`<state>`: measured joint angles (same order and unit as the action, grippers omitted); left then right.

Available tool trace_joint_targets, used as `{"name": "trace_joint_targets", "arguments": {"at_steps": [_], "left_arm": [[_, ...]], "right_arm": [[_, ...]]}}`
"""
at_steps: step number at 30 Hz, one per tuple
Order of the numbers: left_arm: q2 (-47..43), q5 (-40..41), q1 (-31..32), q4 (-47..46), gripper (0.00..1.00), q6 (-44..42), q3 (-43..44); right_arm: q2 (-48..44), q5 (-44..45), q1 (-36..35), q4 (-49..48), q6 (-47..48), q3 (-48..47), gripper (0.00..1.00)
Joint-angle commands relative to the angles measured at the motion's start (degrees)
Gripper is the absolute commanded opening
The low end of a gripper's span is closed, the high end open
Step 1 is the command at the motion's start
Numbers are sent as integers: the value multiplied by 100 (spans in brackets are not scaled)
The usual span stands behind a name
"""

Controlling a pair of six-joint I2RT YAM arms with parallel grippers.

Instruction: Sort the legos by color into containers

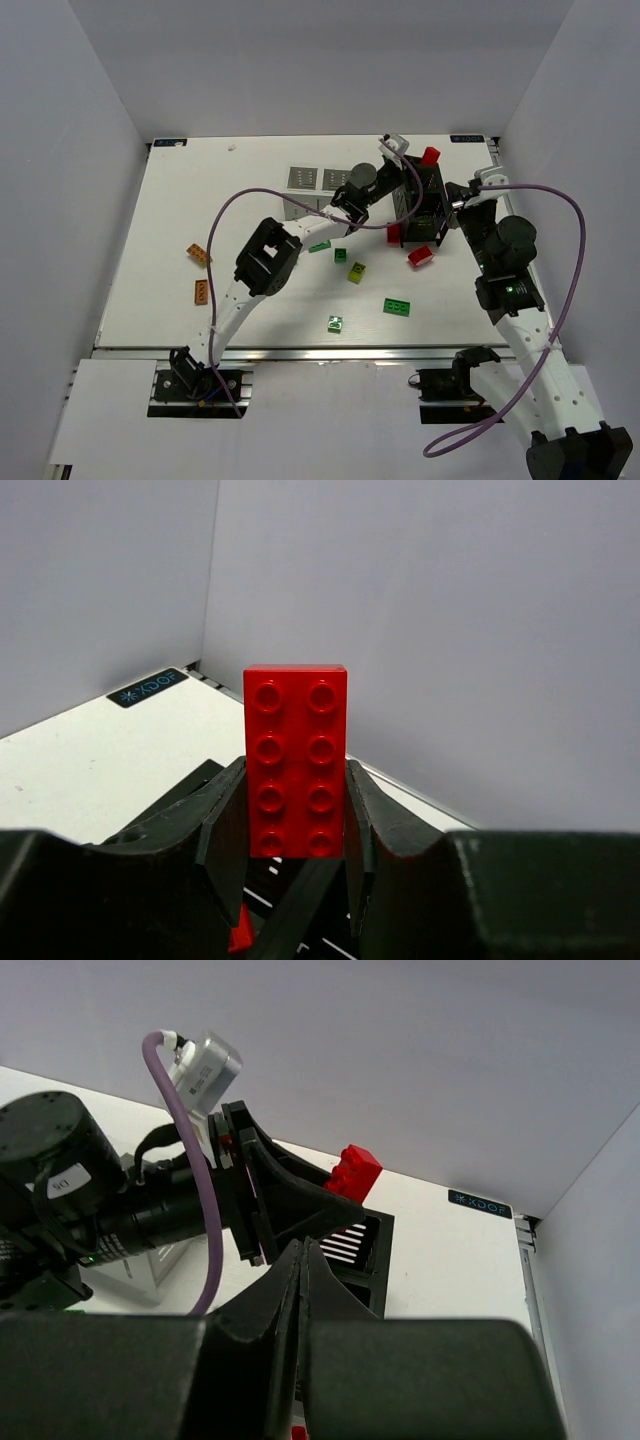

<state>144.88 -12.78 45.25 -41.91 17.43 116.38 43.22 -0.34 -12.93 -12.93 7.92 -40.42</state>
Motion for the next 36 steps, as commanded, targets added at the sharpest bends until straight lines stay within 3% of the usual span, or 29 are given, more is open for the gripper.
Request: {"name": "trace_joint_targets", "arguments": {"at_steps": [1,7,17,19,23,36], "left_arm": [[128,319,18,60,1,-108,333],[409,547,71,420,7,-249,877],[374,873,89,807,30,-398,852],[383,873,89,816,42,-390,852],[366,926,89,842,54,-354,852],[120,873,141,992,62,-407,852]], "right_arm": [[-130,183,-43,-201,-19,-1,0],[-182,289,-34,-201,-45,-9,0],[-183,289,-43,-201,-54,-9,0],[-182,289,-34,-201,-54,-9,0],[-174,289,-43,-201,-54,-9,0],[-130,298,-43,-193,-36,-9,0]]}}
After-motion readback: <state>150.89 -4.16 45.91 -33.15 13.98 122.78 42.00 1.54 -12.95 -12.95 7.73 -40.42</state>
